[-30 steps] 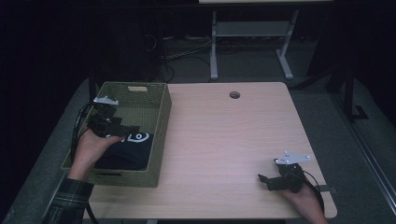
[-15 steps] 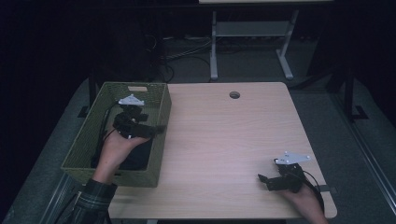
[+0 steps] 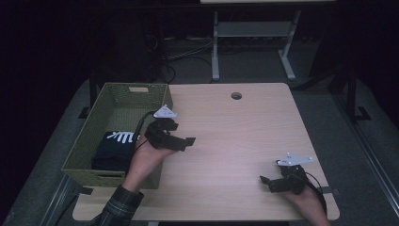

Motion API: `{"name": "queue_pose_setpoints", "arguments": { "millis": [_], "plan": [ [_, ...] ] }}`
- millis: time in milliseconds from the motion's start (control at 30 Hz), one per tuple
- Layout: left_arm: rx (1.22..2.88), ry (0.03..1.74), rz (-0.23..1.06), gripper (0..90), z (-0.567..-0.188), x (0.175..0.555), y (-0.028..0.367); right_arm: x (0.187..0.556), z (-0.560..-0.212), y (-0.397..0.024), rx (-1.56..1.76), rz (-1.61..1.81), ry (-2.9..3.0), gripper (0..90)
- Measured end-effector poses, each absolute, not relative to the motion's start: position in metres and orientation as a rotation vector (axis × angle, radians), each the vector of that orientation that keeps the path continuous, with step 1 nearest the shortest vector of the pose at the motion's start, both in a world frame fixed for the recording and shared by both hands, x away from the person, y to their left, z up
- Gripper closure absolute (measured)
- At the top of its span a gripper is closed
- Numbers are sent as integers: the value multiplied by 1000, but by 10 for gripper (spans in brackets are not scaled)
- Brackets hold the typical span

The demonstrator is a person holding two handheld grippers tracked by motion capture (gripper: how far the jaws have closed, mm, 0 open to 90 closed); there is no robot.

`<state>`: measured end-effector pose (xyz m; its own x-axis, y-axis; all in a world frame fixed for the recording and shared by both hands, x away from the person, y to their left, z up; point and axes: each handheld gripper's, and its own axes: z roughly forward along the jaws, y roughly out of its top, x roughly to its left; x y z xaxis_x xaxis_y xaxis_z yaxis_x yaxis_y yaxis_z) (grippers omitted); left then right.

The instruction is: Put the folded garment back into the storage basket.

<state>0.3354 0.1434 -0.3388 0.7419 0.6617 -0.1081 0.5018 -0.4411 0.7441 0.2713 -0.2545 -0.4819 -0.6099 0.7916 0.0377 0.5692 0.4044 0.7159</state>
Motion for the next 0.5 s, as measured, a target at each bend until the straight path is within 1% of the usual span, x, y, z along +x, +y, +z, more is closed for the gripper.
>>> {"name": "queue_pose_setpoints", "arguments": {
  "millis": [267, 500],
  "plan": [
    [2170, 789, 249, 142, -363, 327, 113, 271, -482, -255, 1180, 1019, 2357, 92],
    [2210, 789, 230, 141, -399, 321, 94, 271, -482, -255, 1181, 1018, 2357, 92]
  ]
}}
